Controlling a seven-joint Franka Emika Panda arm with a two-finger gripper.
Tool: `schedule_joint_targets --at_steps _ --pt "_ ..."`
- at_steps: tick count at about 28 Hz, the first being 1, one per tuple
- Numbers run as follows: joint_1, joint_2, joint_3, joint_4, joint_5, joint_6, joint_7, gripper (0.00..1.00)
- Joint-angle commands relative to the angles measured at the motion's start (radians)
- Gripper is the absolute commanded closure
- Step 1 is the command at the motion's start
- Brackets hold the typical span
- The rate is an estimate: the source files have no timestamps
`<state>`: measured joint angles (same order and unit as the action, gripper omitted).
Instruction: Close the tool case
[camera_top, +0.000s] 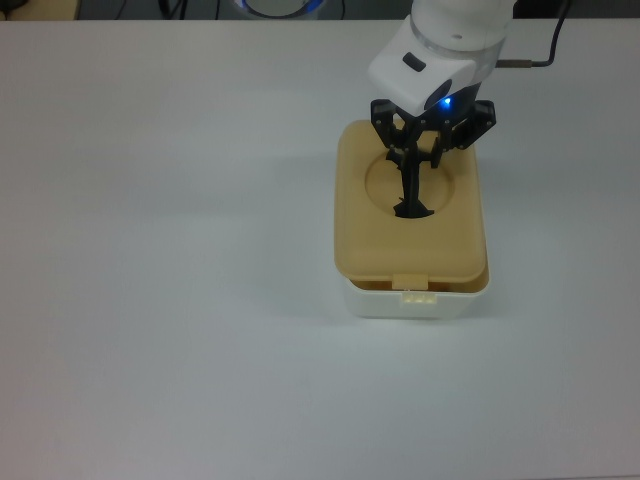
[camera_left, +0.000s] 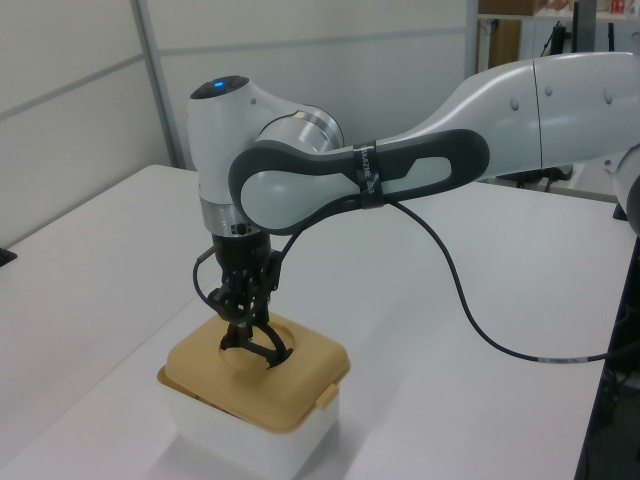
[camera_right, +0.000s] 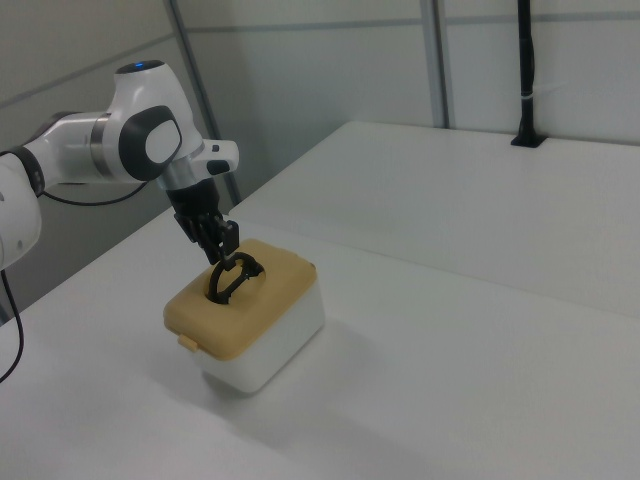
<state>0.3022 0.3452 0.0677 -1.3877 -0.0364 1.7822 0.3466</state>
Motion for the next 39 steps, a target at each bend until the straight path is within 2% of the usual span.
schedule_joint_targets --at_steps 1,11,22,28,34,39 --pt "0.014 0.009 -0.014 0.018 -0.013 0.003 -0.002 0.0" --pt "0.014 0.003 -0.016 0.021 -0.013 -0.033 -0.008 0.0" --pt "0.011 -0.055 -0.029 0.041 0.001 -0.162 -0.1 0.0" --pt "0.011 -0.095 -0.08 0.055 0.024 -0.266 -0.159 0.0" --pt "0.011 -0.156 -0.153 0.055 0.03 -0.384 -0.276 0.0" --pt "0.011 -0.178 -0.201 0.053 0.033 -0.408 -0.316 0.0"
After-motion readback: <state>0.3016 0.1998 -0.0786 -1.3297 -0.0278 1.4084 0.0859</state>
